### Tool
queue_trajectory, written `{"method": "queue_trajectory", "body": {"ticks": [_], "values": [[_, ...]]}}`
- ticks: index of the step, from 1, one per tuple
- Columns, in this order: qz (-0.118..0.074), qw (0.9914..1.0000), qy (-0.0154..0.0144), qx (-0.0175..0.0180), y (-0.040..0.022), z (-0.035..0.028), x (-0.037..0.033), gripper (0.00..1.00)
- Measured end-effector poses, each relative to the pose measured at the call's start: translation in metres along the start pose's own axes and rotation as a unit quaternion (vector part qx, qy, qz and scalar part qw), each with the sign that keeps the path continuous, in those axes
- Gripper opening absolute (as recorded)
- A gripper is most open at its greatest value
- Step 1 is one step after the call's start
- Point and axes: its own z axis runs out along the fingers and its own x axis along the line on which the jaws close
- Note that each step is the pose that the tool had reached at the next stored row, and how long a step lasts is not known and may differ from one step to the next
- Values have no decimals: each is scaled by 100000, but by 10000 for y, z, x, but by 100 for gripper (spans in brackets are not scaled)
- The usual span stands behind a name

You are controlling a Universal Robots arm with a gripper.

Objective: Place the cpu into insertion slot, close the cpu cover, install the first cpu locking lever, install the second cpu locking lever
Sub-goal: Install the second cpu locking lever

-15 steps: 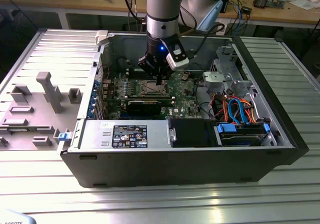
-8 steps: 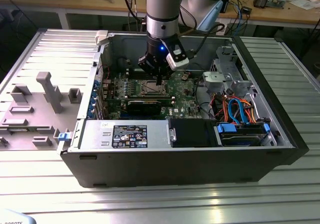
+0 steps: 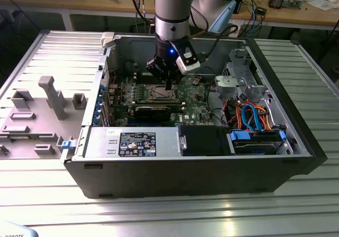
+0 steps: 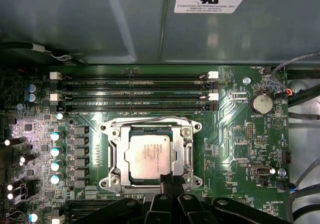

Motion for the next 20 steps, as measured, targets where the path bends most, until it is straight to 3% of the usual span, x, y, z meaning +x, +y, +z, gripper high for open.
{"method": "queue_trajectory", "body": {"ticks": [5, 8, 13, 20], "values": [[54, 100000, 141, -86, -80, -1, -3, 11], [272, 99997, 721, -77, -132, -2, -21, 11], [279, 99995, 935, -70, -186, -2, -22, 11], [282, 99993, 1162, -76, -198, 19, 19, 11]]}}
